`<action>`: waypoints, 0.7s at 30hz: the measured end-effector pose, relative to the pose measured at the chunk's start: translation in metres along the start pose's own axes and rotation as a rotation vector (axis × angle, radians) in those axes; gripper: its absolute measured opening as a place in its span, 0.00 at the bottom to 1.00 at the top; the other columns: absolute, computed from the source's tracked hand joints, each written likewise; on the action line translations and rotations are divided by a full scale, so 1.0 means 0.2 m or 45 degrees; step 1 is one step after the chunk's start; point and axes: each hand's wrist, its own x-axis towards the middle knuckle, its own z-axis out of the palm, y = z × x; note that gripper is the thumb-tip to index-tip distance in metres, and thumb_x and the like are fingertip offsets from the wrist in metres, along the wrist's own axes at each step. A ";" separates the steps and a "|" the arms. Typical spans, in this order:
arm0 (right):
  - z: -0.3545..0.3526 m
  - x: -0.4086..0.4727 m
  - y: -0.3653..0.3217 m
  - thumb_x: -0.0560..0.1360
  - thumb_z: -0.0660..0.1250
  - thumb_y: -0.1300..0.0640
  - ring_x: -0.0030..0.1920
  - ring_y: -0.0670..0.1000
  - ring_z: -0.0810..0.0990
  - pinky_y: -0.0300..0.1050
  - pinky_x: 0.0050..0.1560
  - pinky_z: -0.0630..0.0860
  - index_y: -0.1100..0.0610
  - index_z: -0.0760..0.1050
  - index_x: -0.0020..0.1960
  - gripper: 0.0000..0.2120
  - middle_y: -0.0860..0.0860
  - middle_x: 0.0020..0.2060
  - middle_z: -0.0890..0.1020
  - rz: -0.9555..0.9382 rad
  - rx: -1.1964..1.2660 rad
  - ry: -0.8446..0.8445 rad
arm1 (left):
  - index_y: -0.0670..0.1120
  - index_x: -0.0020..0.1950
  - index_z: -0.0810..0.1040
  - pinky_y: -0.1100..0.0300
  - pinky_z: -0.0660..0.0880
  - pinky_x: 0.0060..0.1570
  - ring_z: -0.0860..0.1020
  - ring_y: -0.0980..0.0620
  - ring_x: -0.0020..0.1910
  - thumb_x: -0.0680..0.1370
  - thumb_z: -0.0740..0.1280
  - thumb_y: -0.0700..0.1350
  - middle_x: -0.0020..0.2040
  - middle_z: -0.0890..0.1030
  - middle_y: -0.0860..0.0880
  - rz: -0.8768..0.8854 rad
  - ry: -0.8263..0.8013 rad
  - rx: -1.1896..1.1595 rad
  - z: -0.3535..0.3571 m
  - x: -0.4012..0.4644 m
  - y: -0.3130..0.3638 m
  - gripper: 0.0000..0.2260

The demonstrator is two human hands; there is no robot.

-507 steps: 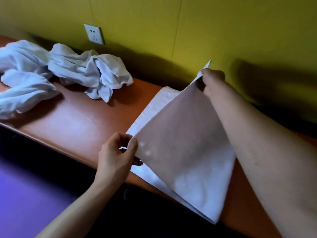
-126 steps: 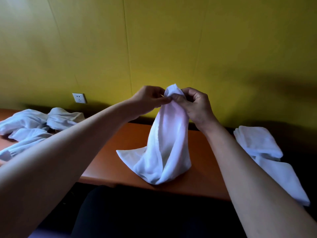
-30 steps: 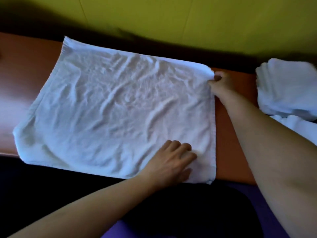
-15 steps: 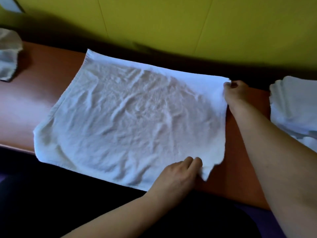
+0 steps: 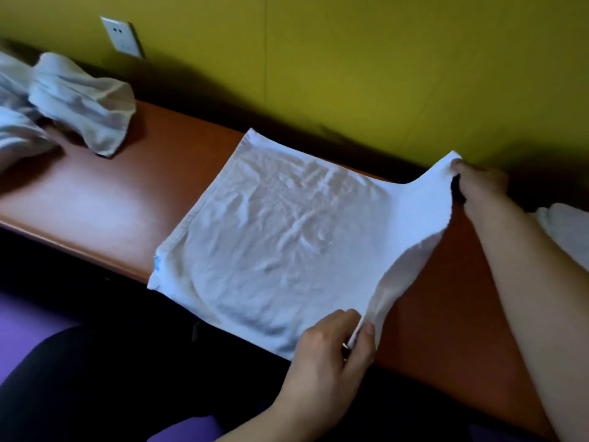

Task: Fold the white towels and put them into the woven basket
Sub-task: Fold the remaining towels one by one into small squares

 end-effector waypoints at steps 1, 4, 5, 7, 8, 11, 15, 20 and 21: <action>0.07 -0.02 -0.03 0.75 0.71 0.57 0.49 0.50 0.80 0.44 0.45 0.74 0.61 0.79 0.61 0.16 0.51 0.51 0.80 -0.007 -0.018 -0.022 | 0.48 0.36 0.63 0.56 0.69 0.34 0.69 0.57 0.31 0.81 0.59 0.56 0.31 0.66 0.53 -0.041 0.032 -0.033 -0.07 0.00 -0.03 0.18; 0.32 -0.09 -0.14 0.75 0.70 0.55 0.47 0.52 0.82 0.43 0.37 0.77 0.58 0.82 0.52 0.09 0.52 0.46 0.82 -0.003 -0.015 -0.086 | 0.43 0.36 0.69 0.47 0.75 0.36 0.76 0.48 0.32 0.79 0.60 0.58 0.31 0.72 0.45 -0.189 0.139 -0.124 -0.29 0.00 -0.14 0.21; 0.41 -0.13 -0.18 0.74 0.70 0.55 0.46 0.53 0.82 0.45 0.36 0.78 0.57 0.82 0.47 0.06 0.53 0.44 0.83 -0.019 -0.039 -0.086 | 0.42 0.37 0.71 0.46 0.75 0.37 0.78 0.47 0.32 0.79 0.60 0.59 0.31 0.75 0.44 -0.234 0.170 -0.128 -0.36 0.00 -0.17 0.22; 0.59 -0.20 -0.25 0.73 0.71 0.53 0.43 0.55 0.84 0.54 0.43 0.83 0.54 0.80 0.38 0.07 0.56 0.42 0.84 -0.065 -0.079 -0.084 | 0.41 0.39 0.73 0.49 0.77 0.37 0.81 0.50 0.32 0.78 0.58 0.61 0.32 0.78 0.45 -0.299 0.223 -0.117 -0.50 -0.01 -0.21 0.23; 0.68 -0.23 -0.28 0.73 0.71 0.52 0.42 0.56 0.85 0.57 0.45 0.83 0.55 0.80 0.36 0.09 0.57 0.40 0.83 -0.088 -0.089 -0.085 | 0.41 0.39 0.73 0.51 0.77 0.36 0.81 0.50 0.31 0.77 0.58 0.61 0.31 0.77 0.45 -0.329 0.251 -0.108 -0.56 -0.01 -0.24 0.24; 0.96 -0.32 -0.36 0.72 0.71 0.52 0.41 0.54 0.85 0.56 0.45 0.83 0.61 0.85 0.44 0.11 0.54 0.36 0.82 -0.184 -0.109 -0.143 | 0.42 0.35 0.69 0.59 0.71 0.31 0.75 0.58 0.26 0.81 0.62 0.56 0.26 0.71 0.49 -0.378 0.369 -0.042 -0.72 -0.02 -0.32 0.21; 1.28 -0.45 -0.45 0.76 0.69 0.52 0.40 0.48 0.81 0.39 0.35 0.74 0.61 0.85 0.52 0.13 0.54 0.39 0.83 -0.299 -0.201 -0.232 | 0.41 0.34 0.69 0.55 0.70 0.32 0.71 0.48 0.27 0.83 0.62 0.50 0.27 0.72 0.43 -0.453 0.464 0.061 -0.89 -0.04 -0.48 0.20; 1.58 -0.56 -0.47 0.78 0.67 0.51 0.48 0.56 0.85 0.47 0.46 0.78 0.62 0.85 0.49 0.15 0.59 0.46 0.86 -0.314 -0.342 -0.268 | 0.42 0.37 0.73 0.47 0.76 0.37 0.78 0.44 0.33 0.82 0.59 0.56 0.31 0.79 0.42 -0.707 0.475 0.176 -0.99 -0.04 -0.68 0.21; 1.61 -0.59 -0.46 0.78 0.67 0.51 0.48 0.56 0.85 0.48 0.47 0.78 0.62 0.85 0.48 0.15 0.59 0.46 0.86 -0.291 -0.342 -0.285 | 0.43 0.37 0.74 0.47 0.76 0.37 0.79 0.44 0.33 0.81 0.58 0.57 0.32 0.80 0.43 -0.760 0.467 0.195 -1.00 -0.04 -0.70 0.21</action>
